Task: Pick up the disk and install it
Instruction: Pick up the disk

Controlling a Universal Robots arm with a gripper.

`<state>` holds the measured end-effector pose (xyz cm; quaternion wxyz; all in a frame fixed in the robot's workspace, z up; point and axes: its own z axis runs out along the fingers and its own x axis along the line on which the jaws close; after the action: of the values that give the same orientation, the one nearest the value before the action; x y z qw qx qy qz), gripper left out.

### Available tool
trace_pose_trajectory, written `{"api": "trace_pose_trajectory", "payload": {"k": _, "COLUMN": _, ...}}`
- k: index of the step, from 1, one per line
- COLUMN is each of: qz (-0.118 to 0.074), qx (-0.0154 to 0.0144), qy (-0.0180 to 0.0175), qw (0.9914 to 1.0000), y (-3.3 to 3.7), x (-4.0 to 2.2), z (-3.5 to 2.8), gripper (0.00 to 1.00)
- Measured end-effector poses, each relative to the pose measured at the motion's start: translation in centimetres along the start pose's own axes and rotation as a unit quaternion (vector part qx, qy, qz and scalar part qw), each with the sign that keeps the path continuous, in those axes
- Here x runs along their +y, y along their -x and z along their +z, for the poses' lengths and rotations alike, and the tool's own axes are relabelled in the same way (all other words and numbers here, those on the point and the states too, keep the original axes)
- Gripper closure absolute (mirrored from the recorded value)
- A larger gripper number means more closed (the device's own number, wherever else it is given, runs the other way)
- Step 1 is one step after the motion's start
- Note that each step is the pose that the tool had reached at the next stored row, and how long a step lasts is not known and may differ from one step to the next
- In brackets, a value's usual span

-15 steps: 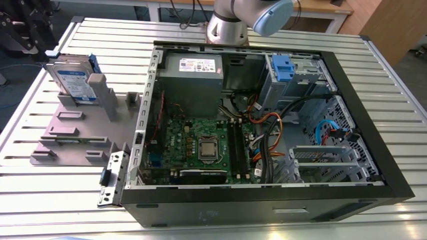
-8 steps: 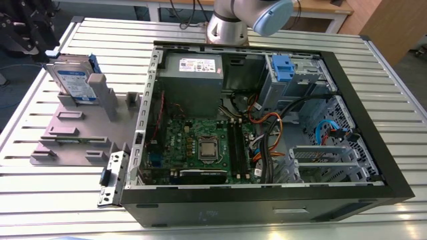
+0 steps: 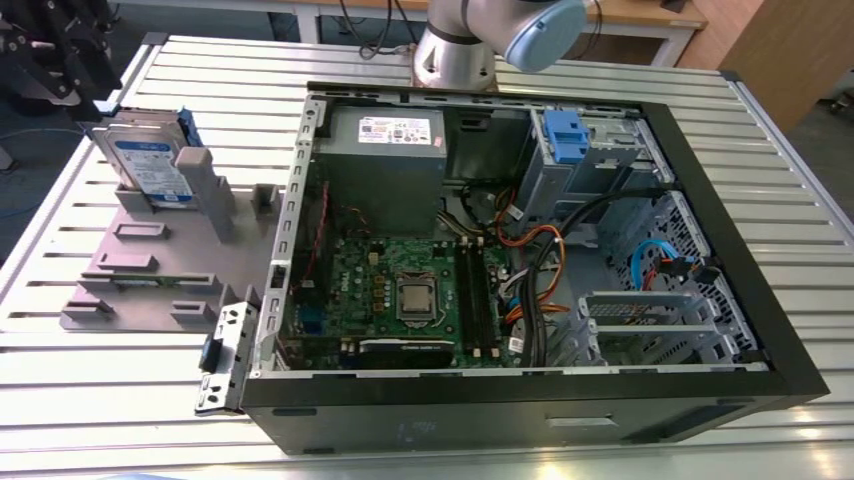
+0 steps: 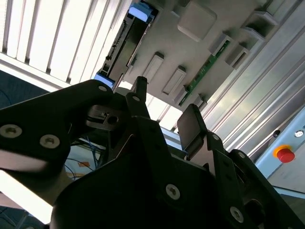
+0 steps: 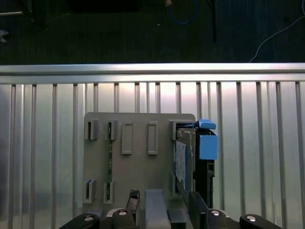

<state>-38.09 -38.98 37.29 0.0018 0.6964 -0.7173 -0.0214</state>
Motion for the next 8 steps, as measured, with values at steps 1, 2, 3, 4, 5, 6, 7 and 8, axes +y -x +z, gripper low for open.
{"api": "trace_pose_trajectory", "payload": {"k": 1, "qz": 0.0, "qx": 0.0001, "qy": 0.0001, "qw": 1.0, "y": 0.01, "x": 0.0, "z": 0.0, "gripper": 0.47}}
{"api": "trace_pose_trajectory", "payload": {"k": 2, "qz": 0.0, "qx": 0.0001, "qy": 0.0001, "qw": 1.0, "y": 0.03, "x": 0.0, "z": 0.0, "gripper": 0.47}}
{"api": "trace_pose_trajectory", "payload": {"k": 3, "qz": 0.0, "qx": 0.0, "qy": 0.0001, "qw": 1.0, "y": 0.05, "x": 0.0, "z": 0.02, "gripper": 0.47}}
{"api": "trace_pose_trajectory", "payload": {"k": 4, "qz": 0.0, "qx": 0.0, "qy": 0.0001, "qw": 1.0, "y": 0.06, "x": 0.0, "z": 0.02, "gripper": 0.47}}
{"api": "trace_pose_trajectory", "payload": {"k": 5, "qz": 0.0, "qx": 0.0, "qy": 0.0001, "qw": 1.0, "y": 0.43, "x": 0.0, "z": 0.56, "gripper": 0.47}}
{"api": "trace_pose_trajectory", "payload": {"k": 6, "qz": 0.0, "qx": 0.0, "qy": 0.0, "qw": 1.0, "y": 0.97, "x": 0.0, "z": 0.91, "gripper": 0.47}}
{"api": "trace_pose_trajectory", "payload": {"k": 7, "qz": 0.0, "qx": 0.0, "qy": 0.0, "qw": 1.0, "y": 0.98, "x": 0.0, "z": 0.91, "gripper": 0.47}}
{"api": "trace_pose_trajectory", "payload": {"k": 8, "qz": 0.0, "qx": 0.0, "qy": 0.0001, "qw": 1.0, "y": 1.0, "x": 0.0, "z": 0.91, "gripper": 0.47}}
